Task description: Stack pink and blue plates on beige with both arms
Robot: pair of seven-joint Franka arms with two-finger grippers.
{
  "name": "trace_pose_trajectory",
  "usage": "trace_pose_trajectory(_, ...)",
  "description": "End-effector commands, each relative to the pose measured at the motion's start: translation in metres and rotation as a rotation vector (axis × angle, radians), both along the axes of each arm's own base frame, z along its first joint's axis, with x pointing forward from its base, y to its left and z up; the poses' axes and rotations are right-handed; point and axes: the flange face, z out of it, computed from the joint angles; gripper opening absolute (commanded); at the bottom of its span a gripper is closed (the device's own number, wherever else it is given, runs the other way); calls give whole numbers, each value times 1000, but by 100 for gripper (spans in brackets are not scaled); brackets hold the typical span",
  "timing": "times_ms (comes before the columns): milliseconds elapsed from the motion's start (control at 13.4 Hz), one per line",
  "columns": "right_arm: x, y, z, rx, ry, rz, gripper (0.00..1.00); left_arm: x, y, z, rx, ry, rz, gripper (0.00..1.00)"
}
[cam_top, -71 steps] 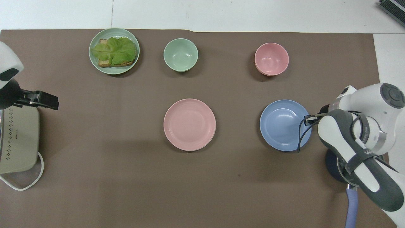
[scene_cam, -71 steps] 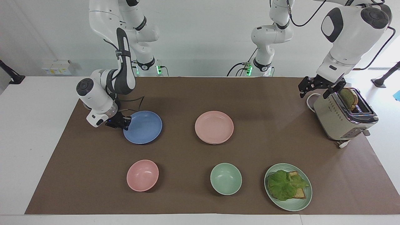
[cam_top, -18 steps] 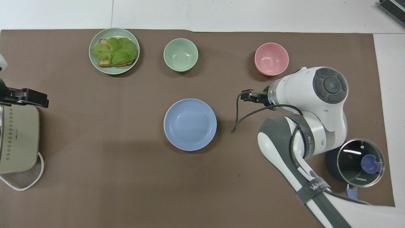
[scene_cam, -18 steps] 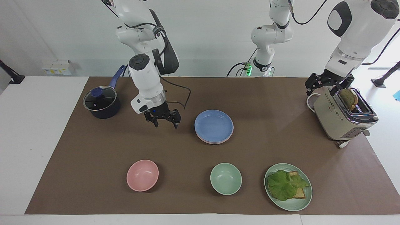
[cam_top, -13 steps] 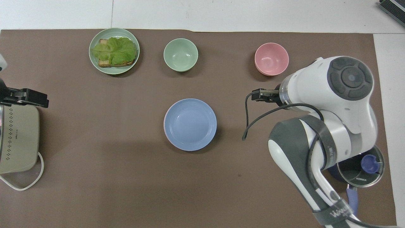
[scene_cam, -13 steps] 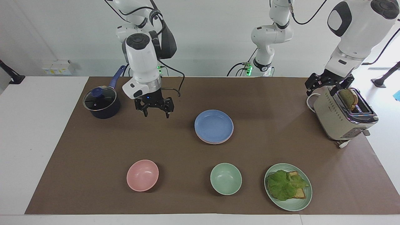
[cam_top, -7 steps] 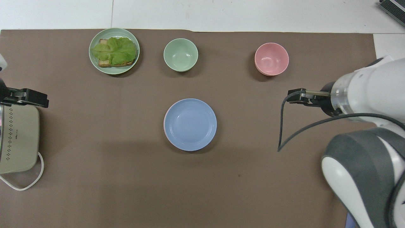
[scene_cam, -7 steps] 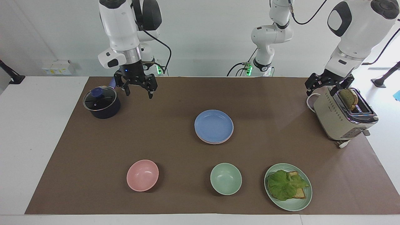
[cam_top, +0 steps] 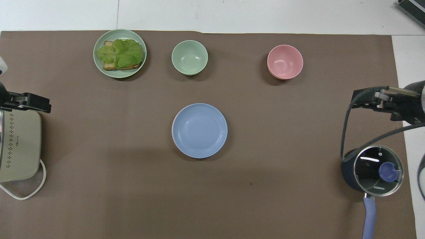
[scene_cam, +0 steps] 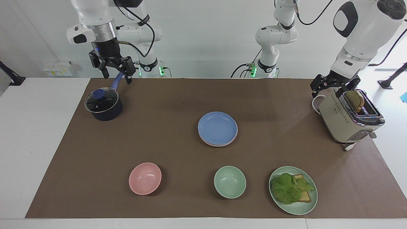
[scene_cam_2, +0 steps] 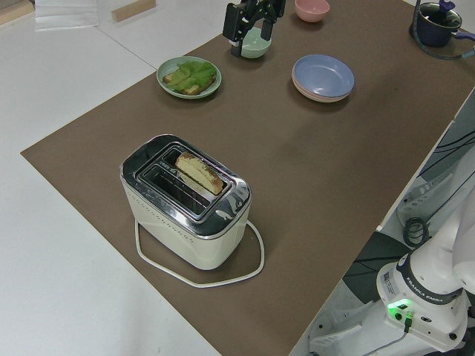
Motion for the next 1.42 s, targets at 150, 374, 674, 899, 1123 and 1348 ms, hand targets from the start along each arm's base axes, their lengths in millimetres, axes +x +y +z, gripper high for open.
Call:
trace_pose_trajectory(150,-12,-62,21,-15,34,42,100,-5,0,6,2,-1,-2,100)
trace_pose_trajectory(374,-18,-89,4,-20,80,162,100,-5,0,6,2,-1,-2,100)
trace_pose_trajectory(674,-20,-84,-9,-17,105,194,100,-5,0,6,2,-1,-2,100)
trace_pose_trajectory(899,-20,-89,-12,17,111,174,100,-5,0,6,2,-1,-2,100)
trace_pose_trajectory(1123,-19,-90,-14,38,112,170,100,-5,0,6,2,-1,-2,100)
trace_pose_trajectory(1348,-19,-89,-14,31,114,180,100,-5,0,6,2,-1,-2,100)
